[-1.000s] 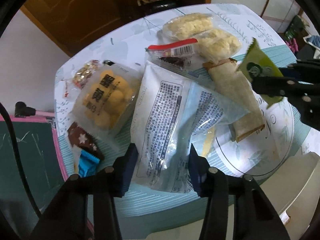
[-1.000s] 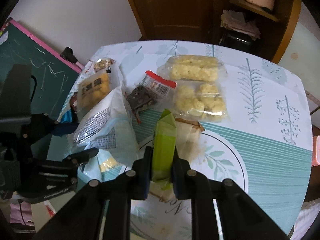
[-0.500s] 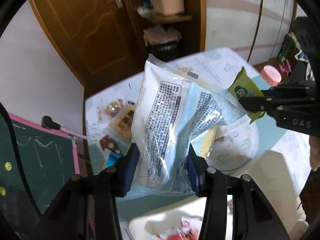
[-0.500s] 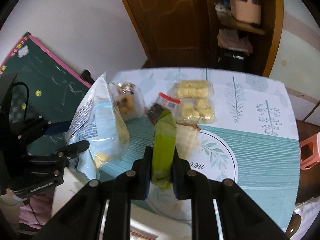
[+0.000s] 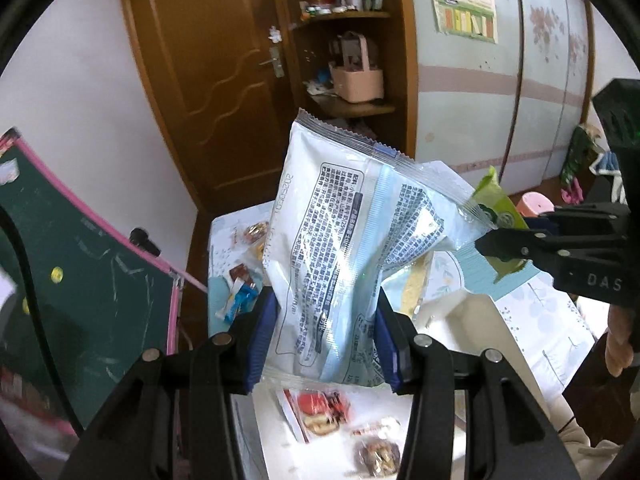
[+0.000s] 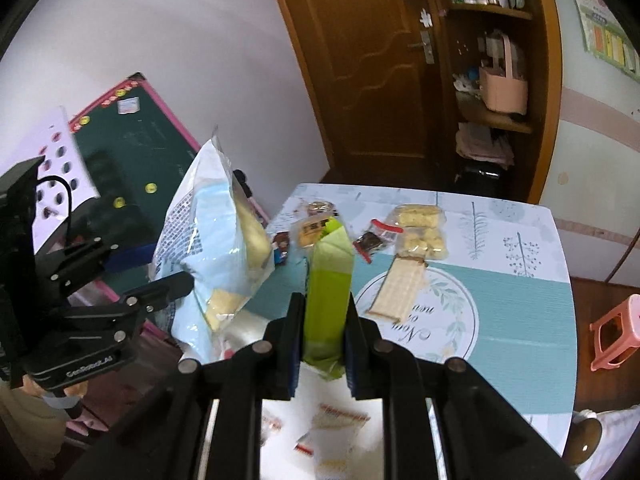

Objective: Organize snacks
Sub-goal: 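Carry the green packet and clear bag over the tray and open both tools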

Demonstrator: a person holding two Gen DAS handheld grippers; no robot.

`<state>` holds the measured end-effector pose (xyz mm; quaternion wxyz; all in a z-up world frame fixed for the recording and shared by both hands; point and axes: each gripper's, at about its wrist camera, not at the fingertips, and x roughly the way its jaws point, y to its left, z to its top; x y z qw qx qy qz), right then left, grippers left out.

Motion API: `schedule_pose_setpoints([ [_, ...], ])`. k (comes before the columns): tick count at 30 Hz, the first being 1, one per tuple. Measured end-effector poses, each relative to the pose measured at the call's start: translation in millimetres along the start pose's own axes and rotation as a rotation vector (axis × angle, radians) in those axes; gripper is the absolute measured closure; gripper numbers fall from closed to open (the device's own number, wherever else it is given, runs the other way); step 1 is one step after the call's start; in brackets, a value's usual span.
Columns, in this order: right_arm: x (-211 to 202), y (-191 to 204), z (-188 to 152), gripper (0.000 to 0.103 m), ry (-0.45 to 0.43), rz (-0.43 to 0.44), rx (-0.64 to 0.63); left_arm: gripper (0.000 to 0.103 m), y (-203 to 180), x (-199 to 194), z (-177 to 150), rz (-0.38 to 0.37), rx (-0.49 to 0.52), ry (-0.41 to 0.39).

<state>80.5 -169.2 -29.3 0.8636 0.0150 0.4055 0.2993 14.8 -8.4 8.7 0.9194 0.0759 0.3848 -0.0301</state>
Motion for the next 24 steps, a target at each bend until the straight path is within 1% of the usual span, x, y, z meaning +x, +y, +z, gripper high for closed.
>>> schedule_pose_setpoints([
  [3, -7.2, 4.5, -20.4, 0.086, 0.003, 0.018, 0.020, 0.058, -2.0, -4.3, -21.8, 0.025, -0.028, 0.001],
  [6, -7.6, 4.9, -38.5, 0.086, 0.021, 0.036, 0.050, 0.058, -11.4, -5.8, -43.9, 0.062, -0.026, 0.007],
  [8, -6.5, 6.7, -50.5, 0.086, 0.028, 0.031, 0.060, 0.058, -17.1, -2.0, -58.2, 0.074, -0.030, 0.017],
  [10, -4.4, 8.8, -64.7, 0.086, 0.034, 0.011, 0.067, 0.058, -18.2, -1.3, -68.8, 0.058, -0.052, 0.030],
  [13, 0.6, 11.7, -81.4, 0.086, 0.056, -0.023, 0.071, 0.058, -20.9, 13.8, -79.6, 0.032, -0.086, 0.063],
  [15, 7.6, 12.4, -90.9, 0.086, 0.086, -0.038, 0.081, 0.058, -24.3, 20.9, -86.3, 0.028, -0.094, 0.078],
  [17, 17.8, 10.9, -99.2, 0.086, 0.135, -0.047, 0.105, 0.058, -26.1, 28.1, -91.7, 0.010, -0.100, 0.100],
  [20, 27.0, 8.8, -105.5, 0.086, 0.172, -0.063, 0.124, 0.058, -28.0, 36.5, -99.7, -0.008, -0.114, 0.122],
  [24, 30.7, 11.2, -108.1, 0.086, 0.180, -0.080, 0.121, 0.058, -28.9, 44.5, -109.3, -0.022, -0.124, 0.153],
])
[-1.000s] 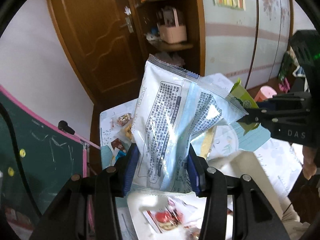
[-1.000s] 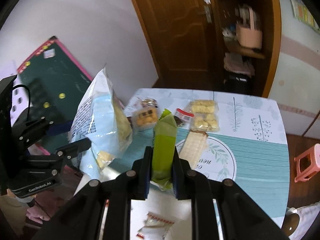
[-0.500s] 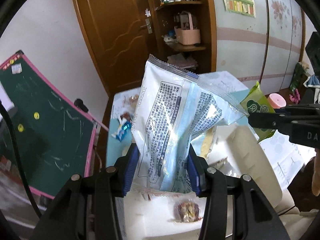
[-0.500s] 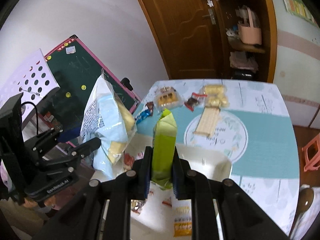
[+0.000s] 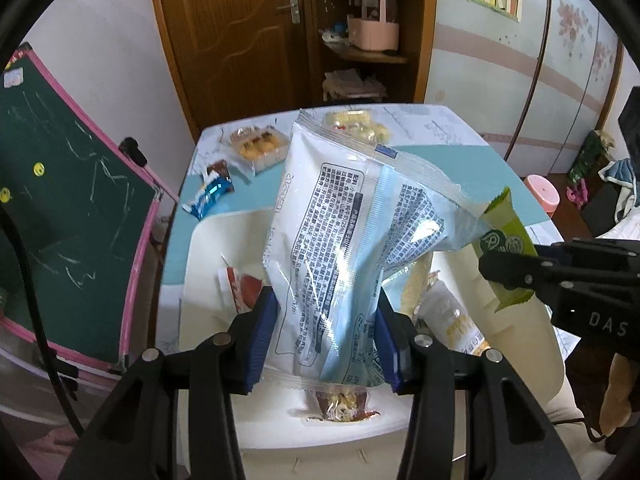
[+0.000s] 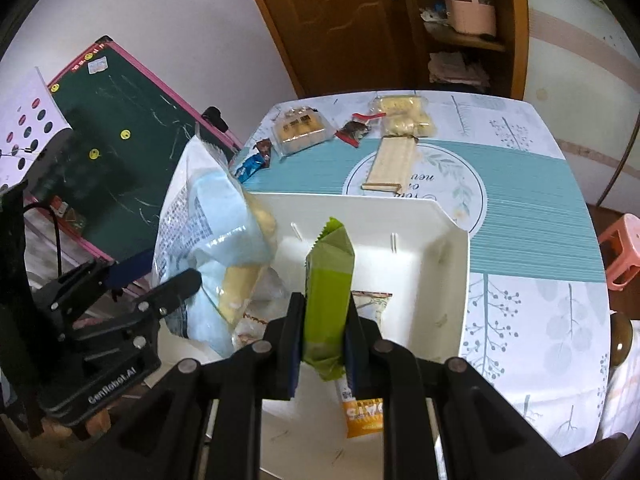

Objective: Organize snacks
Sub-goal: 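Carry the green packet and clear bag over the tray and open both tools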

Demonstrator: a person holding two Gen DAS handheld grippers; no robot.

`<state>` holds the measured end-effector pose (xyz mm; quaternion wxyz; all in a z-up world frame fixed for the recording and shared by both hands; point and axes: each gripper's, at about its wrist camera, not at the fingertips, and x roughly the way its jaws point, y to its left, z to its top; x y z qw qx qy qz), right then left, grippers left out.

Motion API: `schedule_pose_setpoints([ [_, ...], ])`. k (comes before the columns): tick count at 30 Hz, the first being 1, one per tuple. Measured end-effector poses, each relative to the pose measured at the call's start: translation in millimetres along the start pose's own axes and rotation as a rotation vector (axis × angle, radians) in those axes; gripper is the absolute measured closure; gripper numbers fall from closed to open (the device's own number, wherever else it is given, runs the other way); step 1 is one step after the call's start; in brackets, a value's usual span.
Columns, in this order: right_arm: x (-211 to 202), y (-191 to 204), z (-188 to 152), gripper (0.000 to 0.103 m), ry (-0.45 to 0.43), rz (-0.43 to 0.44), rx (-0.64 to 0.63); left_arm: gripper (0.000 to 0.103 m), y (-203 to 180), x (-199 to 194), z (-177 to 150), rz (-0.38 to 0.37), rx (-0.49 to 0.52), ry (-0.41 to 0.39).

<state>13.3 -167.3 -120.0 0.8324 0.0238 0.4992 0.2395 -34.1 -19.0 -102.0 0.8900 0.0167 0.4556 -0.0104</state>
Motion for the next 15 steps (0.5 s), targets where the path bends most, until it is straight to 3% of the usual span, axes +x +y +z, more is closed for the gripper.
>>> schedule_pose_setpoints([
  [15, 6.1, 8.3, -2.4, 0.084, 0.016, -0.051, -0.034, 0.057, 3.8, 19.5, -11.2, -0.035, -0.029, 0.078],
])
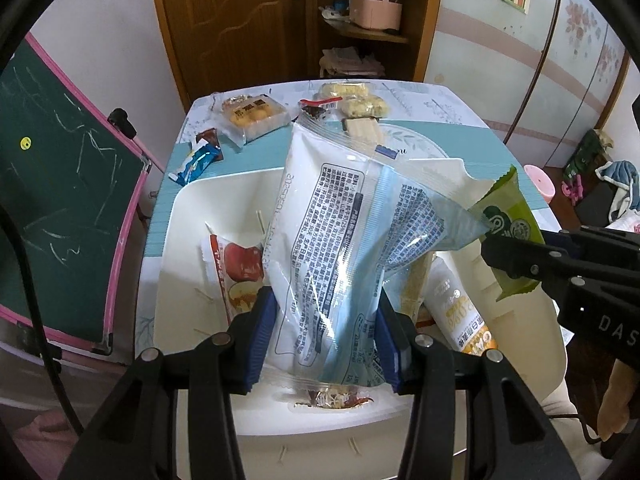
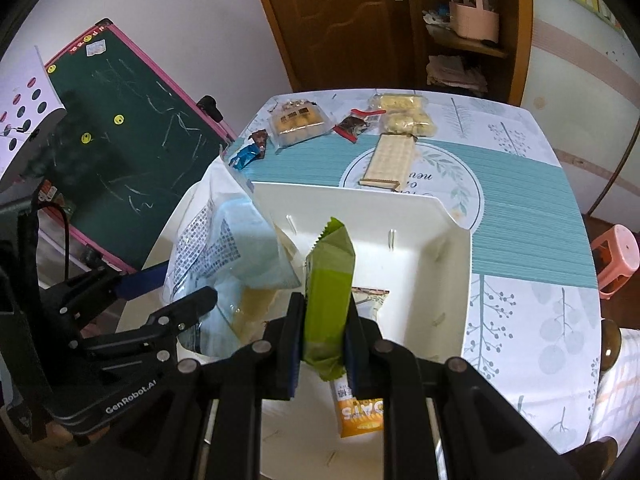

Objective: Organize snacks
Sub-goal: 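Carry the green packet and clear bag over the tray and open both tools, then move both open tools from the tray back over the snack pile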

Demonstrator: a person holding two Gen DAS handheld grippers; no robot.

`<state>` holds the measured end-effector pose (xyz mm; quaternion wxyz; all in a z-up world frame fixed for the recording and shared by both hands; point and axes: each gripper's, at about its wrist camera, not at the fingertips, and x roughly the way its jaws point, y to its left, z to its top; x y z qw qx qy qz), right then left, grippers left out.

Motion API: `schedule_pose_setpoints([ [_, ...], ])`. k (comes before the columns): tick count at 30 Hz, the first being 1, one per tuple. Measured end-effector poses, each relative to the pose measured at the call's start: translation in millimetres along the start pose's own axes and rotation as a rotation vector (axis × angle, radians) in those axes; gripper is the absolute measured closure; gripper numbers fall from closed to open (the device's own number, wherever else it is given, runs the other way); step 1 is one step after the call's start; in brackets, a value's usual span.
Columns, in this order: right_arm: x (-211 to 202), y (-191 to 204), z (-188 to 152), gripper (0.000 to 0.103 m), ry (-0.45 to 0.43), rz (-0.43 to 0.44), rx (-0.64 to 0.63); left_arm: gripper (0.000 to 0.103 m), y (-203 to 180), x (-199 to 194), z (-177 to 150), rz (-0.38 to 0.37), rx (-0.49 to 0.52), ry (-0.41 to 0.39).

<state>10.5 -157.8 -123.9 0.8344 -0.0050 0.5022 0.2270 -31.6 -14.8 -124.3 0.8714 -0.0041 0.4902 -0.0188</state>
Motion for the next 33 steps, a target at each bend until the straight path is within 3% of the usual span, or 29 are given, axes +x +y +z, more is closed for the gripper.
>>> schedule_pose_setpoints([
  [5, -1.1, 3.3, 0.4, 0.084, -0.004, -0.012, -0.012, 0.047, -3.7, 0.2, -1.1, 0.000, 0.014, 0.010],
  [7, -0.7, 3.4, -0.3, 0.078, -0.003, -0.021, -0.011, 0.010, -6.6, -2.2, -1.0, -0.014, 0.024, 0.006],
  [8, -0.4, 3.1, -0.5, 0.075, -0.002, -0.022, -0.007, 0.005, -8.0, -4.1, -1.3, -0.015, 0.030, -0.004],
  [11, -1.1, 0.0, -0.5, 0.067, -0.003, -0.023, 0.012, 0.005, -12.9, -11.5, -1.1, -0.027, 0.054, -0.036],
  [22, -4.9, -2.5, -1.1, 0.066, -0.013, -0.026, 0.025, 0.005, -14.5, -18.0, -1.3, 0.002, 0.068, -0.050],
  [33, -6.6, -6.7, -0.9, 0.066, -0.017, -0.023, 0.043, 0.005, 3.0, -20.6, 1.1, -0.003, 0.000, -0.071],
])
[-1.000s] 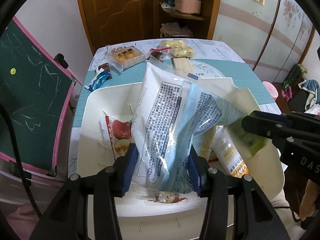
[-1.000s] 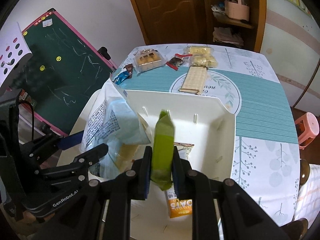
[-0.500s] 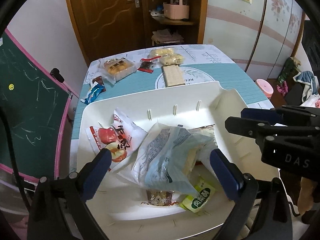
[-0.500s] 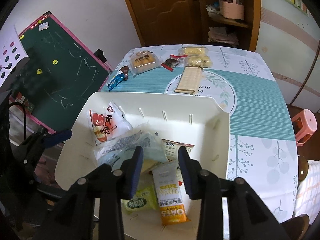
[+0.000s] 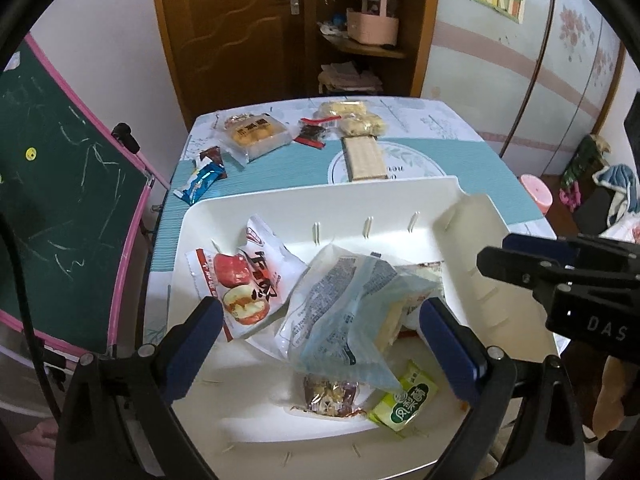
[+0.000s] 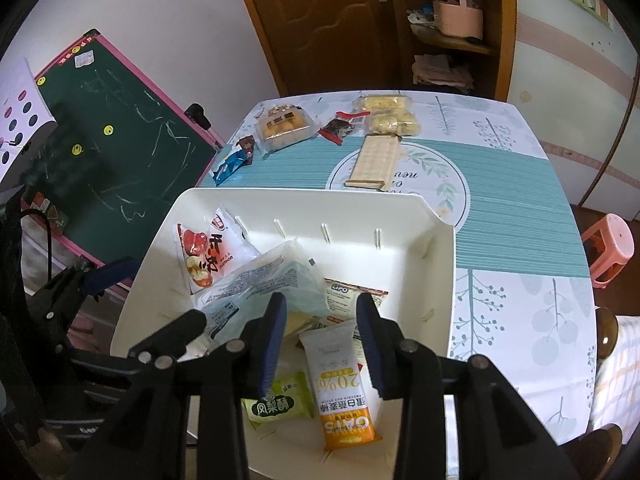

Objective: Organize snacks
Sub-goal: 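Move both open tools from the tray back over the snack pile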

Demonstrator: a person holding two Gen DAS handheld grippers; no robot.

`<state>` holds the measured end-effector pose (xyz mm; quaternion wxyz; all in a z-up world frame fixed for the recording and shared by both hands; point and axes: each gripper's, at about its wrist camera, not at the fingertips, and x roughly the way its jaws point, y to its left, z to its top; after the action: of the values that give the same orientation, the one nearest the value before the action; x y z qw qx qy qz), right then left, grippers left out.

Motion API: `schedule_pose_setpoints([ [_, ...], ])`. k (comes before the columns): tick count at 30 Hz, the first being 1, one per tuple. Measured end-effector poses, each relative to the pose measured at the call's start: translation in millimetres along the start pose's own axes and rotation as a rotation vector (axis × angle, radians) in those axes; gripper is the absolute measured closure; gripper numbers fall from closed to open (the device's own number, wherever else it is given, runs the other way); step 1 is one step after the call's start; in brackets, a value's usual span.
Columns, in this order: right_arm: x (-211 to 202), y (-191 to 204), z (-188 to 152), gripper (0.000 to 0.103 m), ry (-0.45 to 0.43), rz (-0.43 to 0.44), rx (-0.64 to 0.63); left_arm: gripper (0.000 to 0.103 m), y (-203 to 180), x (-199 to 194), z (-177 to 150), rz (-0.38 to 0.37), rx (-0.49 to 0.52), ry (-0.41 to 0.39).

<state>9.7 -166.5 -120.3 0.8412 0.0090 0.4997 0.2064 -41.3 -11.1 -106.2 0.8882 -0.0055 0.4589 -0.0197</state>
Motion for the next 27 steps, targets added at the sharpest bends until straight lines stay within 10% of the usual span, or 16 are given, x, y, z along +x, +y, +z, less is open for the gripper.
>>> schedule_pose_setpoints([
  [14, 4.1, -2.3, 4.1, 0.066, 0.008, -0.003, 0.008, 0.005, 3.9, -2.8, 13.2, 0.038, 0.055, 0.008],
  [27, -16.7, 5.5, 78.8, 0.066, -0.076, -0.031, -0.065, 0.005, 37.2, -44.0, 100.6, 0.202, 0.169, -0.177],
])
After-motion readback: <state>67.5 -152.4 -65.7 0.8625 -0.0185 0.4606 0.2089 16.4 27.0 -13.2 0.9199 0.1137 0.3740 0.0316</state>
